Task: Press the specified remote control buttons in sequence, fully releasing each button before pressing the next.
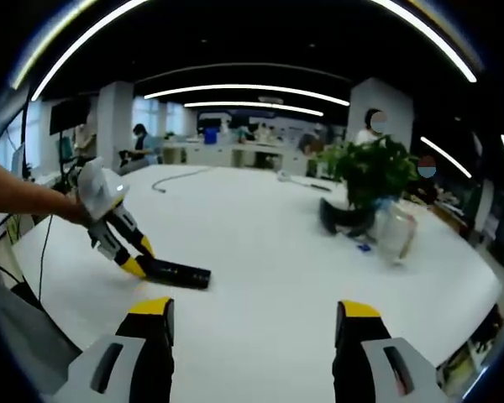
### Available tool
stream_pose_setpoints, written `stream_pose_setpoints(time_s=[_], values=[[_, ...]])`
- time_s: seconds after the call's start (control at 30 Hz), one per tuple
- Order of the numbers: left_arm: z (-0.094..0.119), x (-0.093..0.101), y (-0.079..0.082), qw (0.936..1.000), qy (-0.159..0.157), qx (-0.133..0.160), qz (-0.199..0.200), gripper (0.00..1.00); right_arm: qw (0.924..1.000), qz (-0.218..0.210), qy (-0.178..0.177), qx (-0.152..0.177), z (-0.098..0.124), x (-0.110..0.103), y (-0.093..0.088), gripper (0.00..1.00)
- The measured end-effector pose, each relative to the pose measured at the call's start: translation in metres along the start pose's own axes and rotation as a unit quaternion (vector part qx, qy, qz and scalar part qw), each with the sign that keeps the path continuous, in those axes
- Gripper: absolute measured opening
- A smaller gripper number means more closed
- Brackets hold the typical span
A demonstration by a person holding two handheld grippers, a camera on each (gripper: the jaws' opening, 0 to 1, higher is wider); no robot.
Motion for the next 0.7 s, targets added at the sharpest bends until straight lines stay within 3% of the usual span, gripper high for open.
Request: stream_pose_setpoints(time_s=[0.7], values=[[-0.005, -0.082, 0.006, 0.9992, 0.027, -0.024, -0.020, 0.23, 0.9996, 0.006, 0.001, -0.028, -0.005, -0.001, -0.006, 0.78]])
Point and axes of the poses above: the point that each gripper's makers call its tool centre point, and the gripper's own axes: z roughly backward along the fingers, x roughly to its right, y roughly out of its top, the point moved 5 cm from there along z, roughly backward along the fingers, and after that the axes turned 4 degrees about z, right-handed, at the moved point
